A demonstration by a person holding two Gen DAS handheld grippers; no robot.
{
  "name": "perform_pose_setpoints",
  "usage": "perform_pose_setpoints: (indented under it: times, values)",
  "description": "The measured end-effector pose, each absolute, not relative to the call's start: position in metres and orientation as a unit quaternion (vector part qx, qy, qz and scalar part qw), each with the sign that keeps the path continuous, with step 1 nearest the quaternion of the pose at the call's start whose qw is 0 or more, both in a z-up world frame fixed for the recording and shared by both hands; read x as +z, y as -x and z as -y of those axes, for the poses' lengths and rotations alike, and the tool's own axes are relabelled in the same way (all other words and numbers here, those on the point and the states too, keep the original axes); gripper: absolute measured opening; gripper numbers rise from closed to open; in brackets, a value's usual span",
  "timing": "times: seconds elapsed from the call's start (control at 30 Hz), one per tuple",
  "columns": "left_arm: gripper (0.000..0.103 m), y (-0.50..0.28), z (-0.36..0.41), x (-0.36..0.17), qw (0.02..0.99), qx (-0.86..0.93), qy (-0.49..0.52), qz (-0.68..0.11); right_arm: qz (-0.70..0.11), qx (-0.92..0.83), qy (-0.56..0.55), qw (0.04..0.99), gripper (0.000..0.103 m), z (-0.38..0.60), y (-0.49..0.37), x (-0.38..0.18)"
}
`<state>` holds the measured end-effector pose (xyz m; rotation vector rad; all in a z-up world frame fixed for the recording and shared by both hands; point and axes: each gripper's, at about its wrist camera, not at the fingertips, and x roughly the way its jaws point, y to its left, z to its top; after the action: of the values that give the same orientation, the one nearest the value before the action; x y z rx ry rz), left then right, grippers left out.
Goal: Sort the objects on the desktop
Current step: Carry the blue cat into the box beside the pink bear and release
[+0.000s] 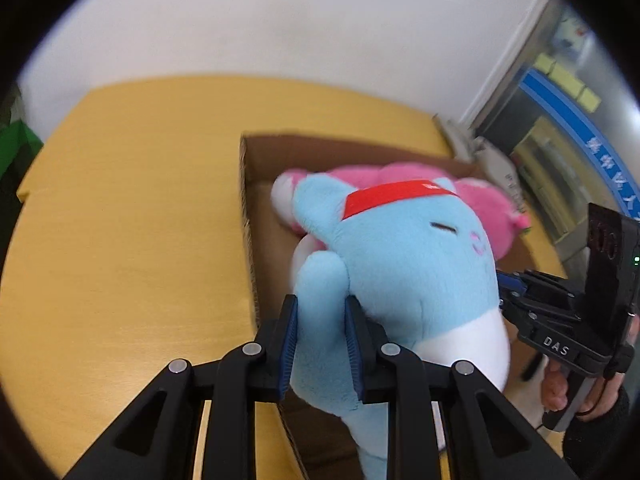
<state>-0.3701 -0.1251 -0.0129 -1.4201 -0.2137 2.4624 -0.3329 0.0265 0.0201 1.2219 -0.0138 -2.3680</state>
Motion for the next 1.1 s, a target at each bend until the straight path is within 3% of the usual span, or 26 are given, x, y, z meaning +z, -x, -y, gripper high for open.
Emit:
perform_pose_setpoints:
  times: [0.1,0.5,0.7,0.83,0.87,0.9,0.97,1.1]
  values:
    - [0.019,0.38,0.118,-0.026,0.13,0.855,0.499,0.05,-0.006,-0.845,-0.482,0.231,0.022,-0.017,0.349,-0.01]
    - [0.02,0.359,0.122,-0.032,0.111,0.851,0.513,-0.007,-0.023,-0.822,-0.513,0.246,0.026,-0.015,0.343,-0.026]
    - [0.026,0.349,0.135,-0.004,0.104,0.865,0.49,0.009,-0.032,-0.81,-0.531,0.246,0.044,-0.018,0.334,-0.037]
    - [0.027,0.328,0.129,0.049,0.113,0.902,0.416,0.019,0.045,-0.834,-0.493,0.246,0.095,-0.059,0.311,-0.016]
    - [0.027,0.33,0.116,0.053,0.119,0.902,0.416,-0.001,0.082,-0.837,-0.48,0.251,0.099,-0.072,0.301,-0.011]
    - [0.027,0.331,0.103,0.056,0.124,0.901,0.416,-0.021,0.119,-0.838,-0.467,0.256,0.1,-0.084,0.29,-0.006]
    - [0.027,0.348,0.063,0.031,0.149,0.876,0.451,-0.079,0.12,-0.835,-0.467,0.267,0.1,-0.088,0.27,-0.009]
    - [0.028,0.37,0.039,-0.004,0.132,0.872,0.46,-0.104,0.054,-0.845,-0.476,0.239,0.099,-0.082,0.238,-0.028]
